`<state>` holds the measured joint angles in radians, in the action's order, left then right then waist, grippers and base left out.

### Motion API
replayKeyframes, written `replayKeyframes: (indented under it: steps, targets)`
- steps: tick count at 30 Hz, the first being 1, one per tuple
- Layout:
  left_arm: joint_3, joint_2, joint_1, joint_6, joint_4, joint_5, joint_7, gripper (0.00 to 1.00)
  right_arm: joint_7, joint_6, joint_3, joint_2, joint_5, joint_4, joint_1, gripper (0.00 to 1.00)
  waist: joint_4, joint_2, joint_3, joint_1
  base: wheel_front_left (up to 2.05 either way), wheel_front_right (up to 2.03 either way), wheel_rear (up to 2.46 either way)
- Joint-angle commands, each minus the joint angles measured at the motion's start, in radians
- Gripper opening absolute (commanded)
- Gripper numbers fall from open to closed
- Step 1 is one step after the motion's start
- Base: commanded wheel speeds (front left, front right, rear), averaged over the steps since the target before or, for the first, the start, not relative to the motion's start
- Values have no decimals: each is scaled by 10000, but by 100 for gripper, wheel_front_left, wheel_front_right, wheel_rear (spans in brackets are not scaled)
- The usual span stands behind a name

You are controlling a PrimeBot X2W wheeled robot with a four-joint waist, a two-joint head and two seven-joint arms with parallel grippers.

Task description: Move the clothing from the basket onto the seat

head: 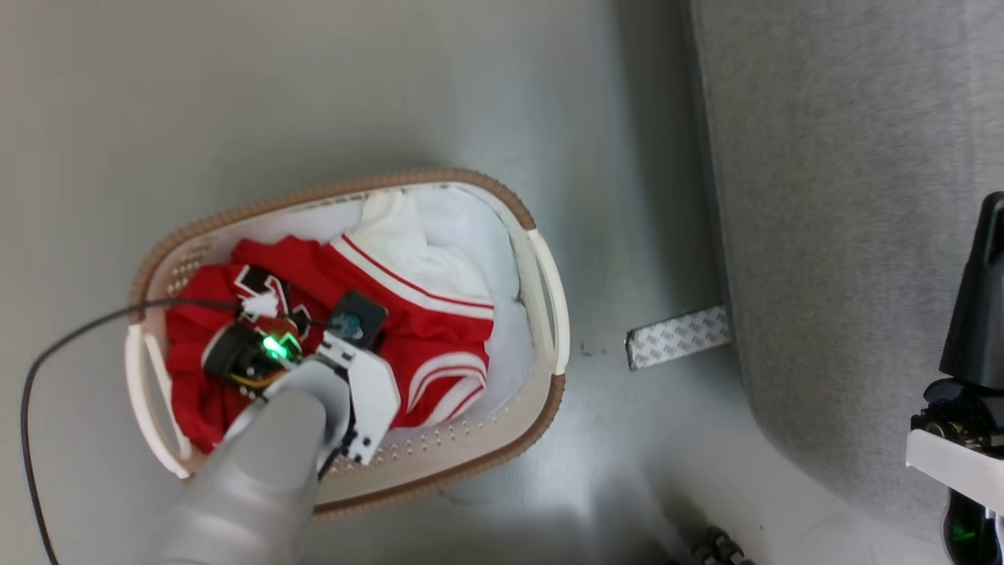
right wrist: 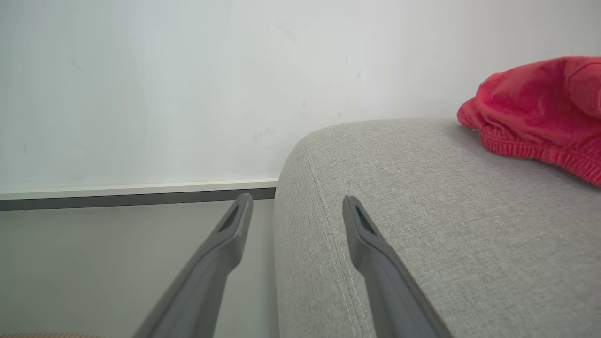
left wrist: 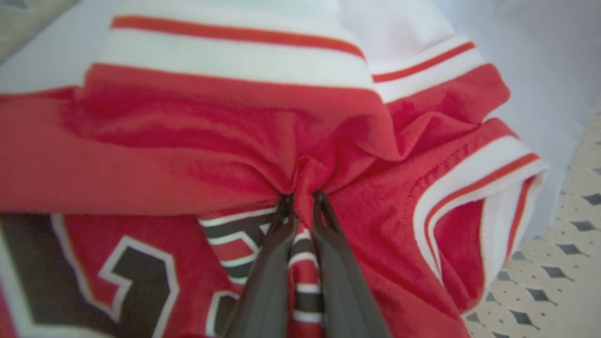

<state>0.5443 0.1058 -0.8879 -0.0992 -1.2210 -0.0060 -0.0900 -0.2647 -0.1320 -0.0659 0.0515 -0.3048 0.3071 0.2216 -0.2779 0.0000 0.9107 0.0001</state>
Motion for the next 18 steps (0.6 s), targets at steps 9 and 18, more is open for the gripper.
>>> replayKeyframes:
  steps: [9,18]
  targets:
    - [-331,-353,1158,-186,115,-974,-1254,0,7,25,-208,-10,-53,-1088,-123,100,939,0,-2946,-1,0,0,0]
    - [-590,-521,2970,-298,1391,-2187,-1663,0,7,25,-31,-7,158,-2463,-1222,100,1925,0,-6280,-1,0,0,0]
